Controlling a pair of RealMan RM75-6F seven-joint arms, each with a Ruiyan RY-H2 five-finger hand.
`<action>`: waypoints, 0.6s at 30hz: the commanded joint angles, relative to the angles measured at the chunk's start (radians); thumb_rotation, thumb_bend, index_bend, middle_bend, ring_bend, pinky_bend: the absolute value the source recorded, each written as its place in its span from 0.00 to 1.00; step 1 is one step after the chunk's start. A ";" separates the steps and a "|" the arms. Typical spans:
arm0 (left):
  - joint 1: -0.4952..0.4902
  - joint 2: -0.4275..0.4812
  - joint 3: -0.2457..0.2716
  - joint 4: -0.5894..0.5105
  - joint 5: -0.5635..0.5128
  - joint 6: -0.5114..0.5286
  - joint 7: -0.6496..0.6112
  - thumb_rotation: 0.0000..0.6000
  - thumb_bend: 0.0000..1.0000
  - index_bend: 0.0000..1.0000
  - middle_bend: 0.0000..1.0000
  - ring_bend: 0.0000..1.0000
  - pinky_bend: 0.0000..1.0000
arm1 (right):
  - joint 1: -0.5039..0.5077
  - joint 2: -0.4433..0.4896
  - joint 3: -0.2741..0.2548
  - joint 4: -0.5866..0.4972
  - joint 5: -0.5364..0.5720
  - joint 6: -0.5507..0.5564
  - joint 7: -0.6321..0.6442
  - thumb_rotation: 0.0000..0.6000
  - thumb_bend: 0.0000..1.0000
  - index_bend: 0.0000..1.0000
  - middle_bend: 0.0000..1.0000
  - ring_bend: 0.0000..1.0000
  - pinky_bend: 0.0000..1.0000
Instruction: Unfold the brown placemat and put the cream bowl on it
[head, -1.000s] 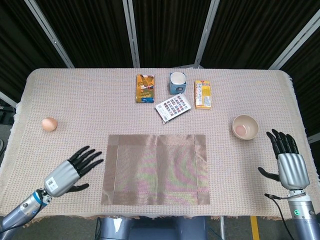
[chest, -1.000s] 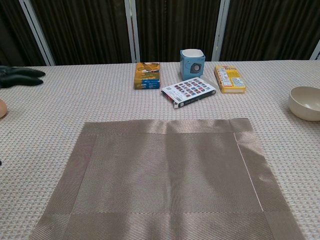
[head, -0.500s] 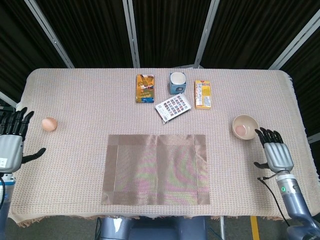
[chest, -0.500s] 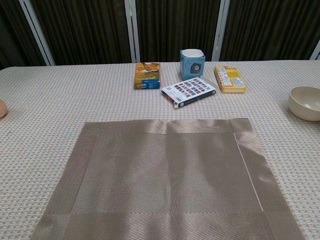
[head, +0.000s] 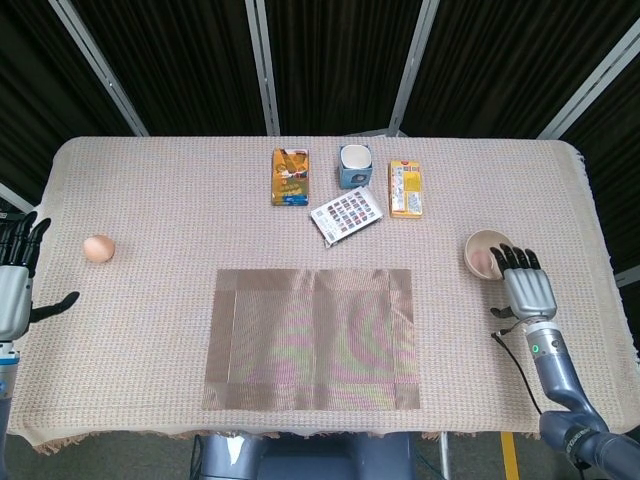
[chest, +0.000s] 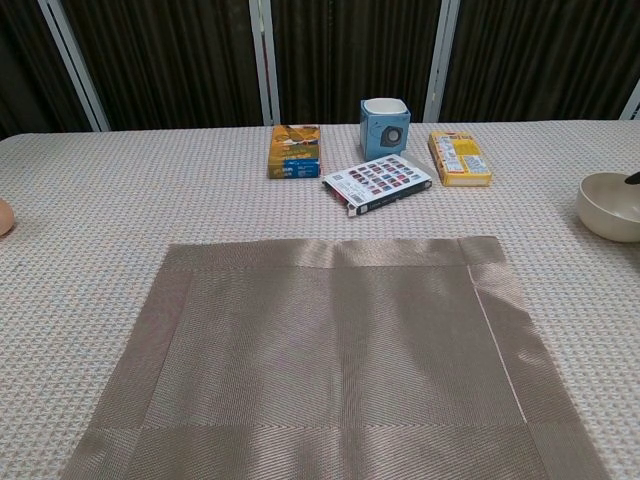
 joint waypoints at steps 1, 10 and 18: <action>0.002 -0.001 -0.003 0.002 0.002 -0.004 -0.002 1.00 0.00 0.00 0.00 0.00 0.00 | 0.029 -0.037 0.010 0.056 0.008 -0.023 -0.006 1.00 0.00 0.15 0.00 0.00 0.00; 0.011 -0.005 -0.022 0.014 0.006 -0.019 -0.008 1.00 0.00 0.00 0.00 0.00 0.00 | 0.094 -0.169 0.034 0.271 0.000 -0.041 0.038 1.00 0.37 0.71 0.00 0.00 0.00; 0.020 -0.006 -0.035 0.019 0.008 -0.030 -0.013 1.00 0.00 0.00 0.00 0.00 0.00 | 0.101 -0.226 0.014 0.368 -0.066 0.024 0.113 1.00 0.40 0.78 0.00 0.00 0.00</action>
